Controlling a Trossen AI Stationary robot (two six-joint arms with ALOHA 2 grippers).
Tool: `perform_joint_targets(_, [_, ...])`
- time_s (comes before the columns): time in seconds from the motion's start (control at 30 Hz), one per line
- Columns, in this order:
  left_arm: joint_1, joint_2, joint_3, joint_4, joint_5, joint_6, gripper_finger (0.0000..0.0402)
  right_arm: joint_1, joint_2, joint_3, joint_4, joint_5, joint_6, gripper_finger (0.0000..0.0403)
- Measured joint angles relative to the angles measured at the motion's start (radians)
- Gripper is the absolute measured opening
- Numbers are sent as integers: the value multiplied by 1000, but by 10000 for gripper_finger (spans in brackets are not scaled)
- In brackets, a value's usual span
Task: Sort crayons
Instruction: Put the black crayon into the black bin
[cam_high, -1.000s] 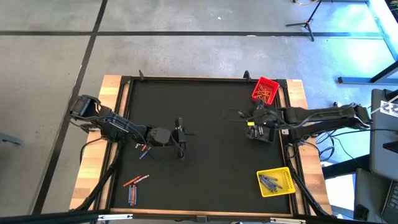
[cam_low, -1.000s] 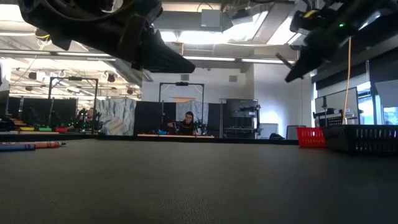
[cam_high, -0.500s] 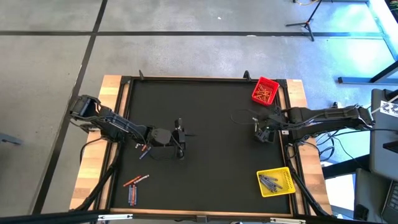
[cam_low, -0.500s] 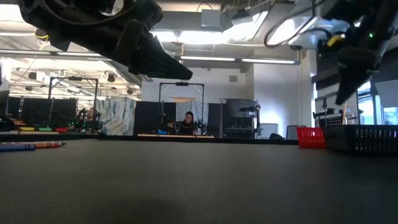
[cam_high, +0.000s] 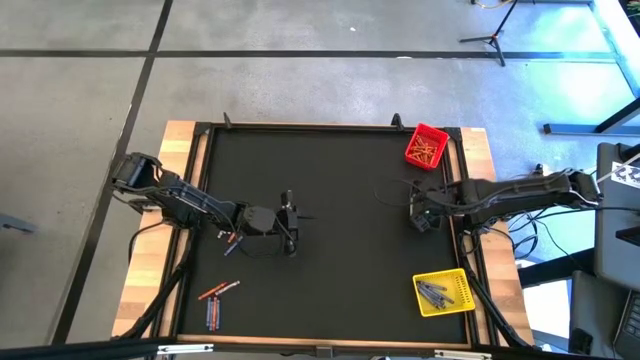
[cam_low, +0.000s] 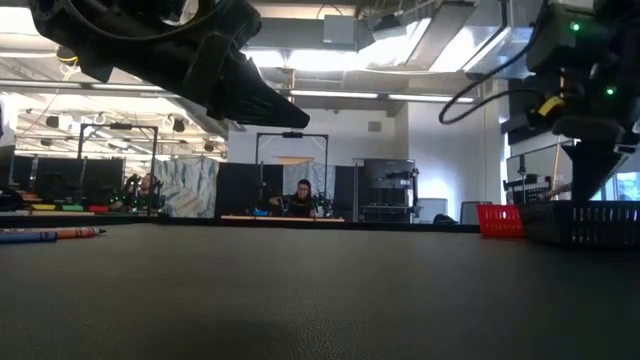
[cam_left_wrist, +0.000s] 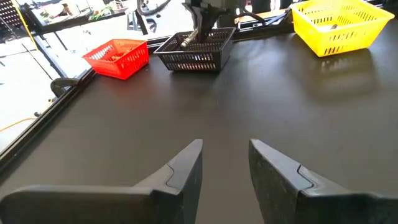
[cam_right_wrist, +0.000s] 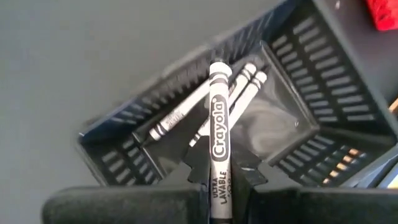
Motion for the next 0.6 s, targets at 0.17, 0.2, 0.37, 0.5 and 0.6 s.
perform_joint_targets(0.17, [0, 0, 0, 0, 0, 0, 121, 0, 0, -33, 12, -5, 3, 24])
perform_joint_targets(0.2, [0, 0, 0, 0, 0, 0, 121, 0, 0, -35, 12, -3, 5, 27])
perform_joint_targets(0.37, [0, 0, 0, -3, 0, -4, 121, 0, 0, -36, 6, -11, 31, 80])
perform_joint_targets(0.5, [0, 0, 0, -3, 0, -5, 121, 0, 0, -22, -11, -14, 17, 142])
perform_joint_targets(0.6, [0, 0, 0, -3, 0, -6, 121, 0, 0, 35, -27, -18, 7, 171])
